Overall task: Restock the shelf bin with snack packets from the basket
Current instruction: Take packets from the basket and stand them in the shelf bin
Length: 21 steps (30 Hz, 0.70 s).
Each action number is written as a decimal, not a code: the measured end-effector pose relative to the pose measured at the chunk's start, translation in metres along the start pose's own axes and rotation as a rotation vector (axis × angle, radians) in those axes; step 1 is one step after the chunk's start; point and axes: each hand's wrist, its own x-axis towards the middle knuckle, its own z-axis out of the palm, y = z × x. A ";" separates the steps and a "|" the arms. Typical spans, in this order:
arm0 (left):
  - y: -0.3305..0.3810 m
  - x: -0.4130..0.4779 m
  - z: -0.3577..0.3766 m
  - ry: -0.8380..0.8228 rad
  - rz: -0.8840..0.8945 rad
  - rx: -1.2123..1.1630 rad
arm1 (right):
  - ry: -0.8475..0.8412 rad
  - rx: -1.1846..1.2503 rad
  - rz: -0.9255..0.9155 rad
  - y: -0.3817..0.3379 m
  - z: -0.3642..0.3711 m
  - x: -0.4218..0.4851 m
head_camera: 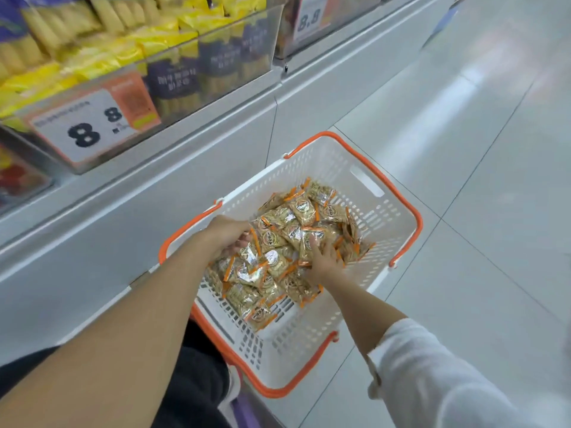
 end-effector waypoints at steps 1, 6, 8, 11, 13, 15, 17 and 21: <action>-0.001 0.002 0.003 -0.001 -0.007 -0.004 | -0.003 -0.023 0.010 -0.003 0.007 0.003; -0.002 0.012 0.014 -0.014 -0.042 -0.046 | 0.017 -0.320 -0.056 -0.016 0.027 0.008; -0.002 0.013 0.015 -0.021 -0.061 -0.056 | 0.015 -0.352 -0.049 -0.024 0.030 0.008; -0.005 0.012 0.012 -0.023 -0.067 -0.084 | 0.071 -0.301 -0.057 -0.028 0.031 0.006; -0.005 0.011 0.009 -0.014 -0.065 -0.110 | 0.190 -0.239 -0.109 -0.029 0.031 0.004; -0.005 0.009 0.006 0.000 -0.061 -0.121 | 0.359 -0.113 -0.127 -0.031 0.025 0.002; -0.006 0.007 0.003 0.008 -0.054 -0.113 | 0.425 -0.035 -0.194 -0.034 0.014 -0.003; -0.008 -0.002 0.000 0.012 -0.040 -0.111 | 0.368 0.165 -0.175 -0.035 -0.009 -0.006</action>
